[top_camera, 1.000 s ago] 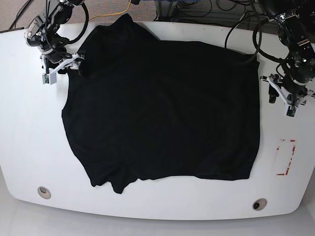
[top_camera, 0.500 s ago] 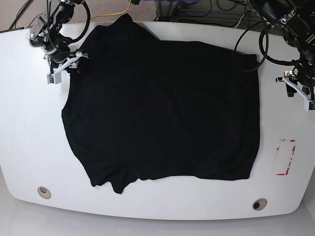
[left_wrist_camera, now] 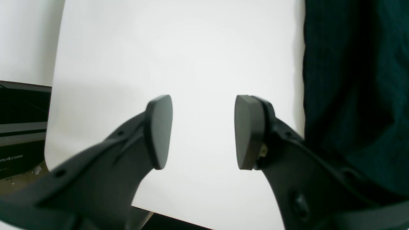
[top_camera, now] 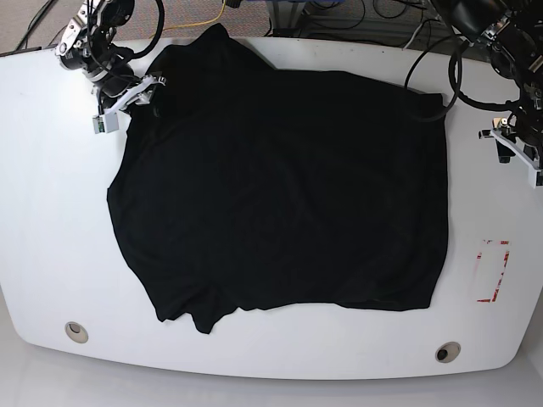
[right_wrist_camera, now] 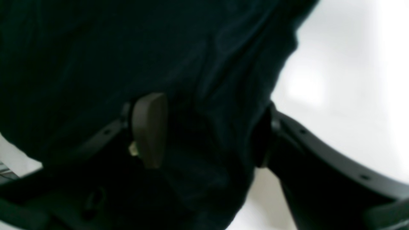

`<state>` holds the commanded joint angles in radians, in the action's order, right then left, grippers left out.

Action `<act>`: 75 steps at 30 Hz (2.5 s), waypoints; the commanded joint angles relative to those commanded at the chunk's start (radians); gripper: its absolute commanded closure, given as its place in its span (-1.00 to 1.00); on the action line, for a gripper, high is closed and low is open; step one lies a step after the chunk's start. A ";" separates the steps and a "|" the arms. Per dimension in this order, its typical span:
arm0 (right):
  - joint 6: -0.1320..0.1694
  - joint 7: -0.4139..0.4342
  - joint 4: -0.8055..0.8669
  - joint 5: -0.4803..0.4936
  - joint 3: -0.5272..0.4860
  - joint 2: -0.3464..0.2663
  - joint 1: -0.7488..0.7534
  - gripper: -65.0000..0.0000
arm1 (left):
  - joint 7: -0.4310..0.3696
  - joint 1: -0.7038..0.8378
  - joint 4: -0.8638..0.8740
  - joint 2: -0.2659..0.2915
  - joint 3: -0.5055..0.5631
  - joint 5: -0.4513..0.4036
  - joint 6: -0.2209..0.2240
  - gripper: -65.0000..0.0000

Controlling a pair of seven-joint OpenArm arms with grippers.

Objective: Layout the t-shirt on the table in an organized manner, then fold the t-shirt properly

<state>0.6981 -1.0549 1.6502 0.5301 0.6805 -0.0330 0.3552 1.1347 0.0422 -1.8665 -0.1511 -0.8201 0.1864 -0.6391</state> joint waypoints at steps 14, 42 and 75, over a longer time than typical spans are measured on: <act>0.000 0.000 0.002 0.009 -0.005 0.003 0.058 0.31 | 0.002 0.029 0.000 0.028 0.026 0.002 -0.002 0.13; 0.000 0.000 0.003 0.009 -0.008 0.003 0.074 0.93 | 0.075 0.247 0.000 0.115 0.267 0.000 -0.059 0.12; 0.000 0.000 0.003 0.009 -0.009 0.005 0.071 0.93 | 0.075 0.209 0.153 0.069 0.351 -0.002 -0.059 0.57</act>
<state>0.6981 -1.0549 1.6533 0.5393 0.6713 -0.0284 0.4258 1.2098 0.2509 -1.7131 -0.0821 -0.4687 0.1849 -0.6981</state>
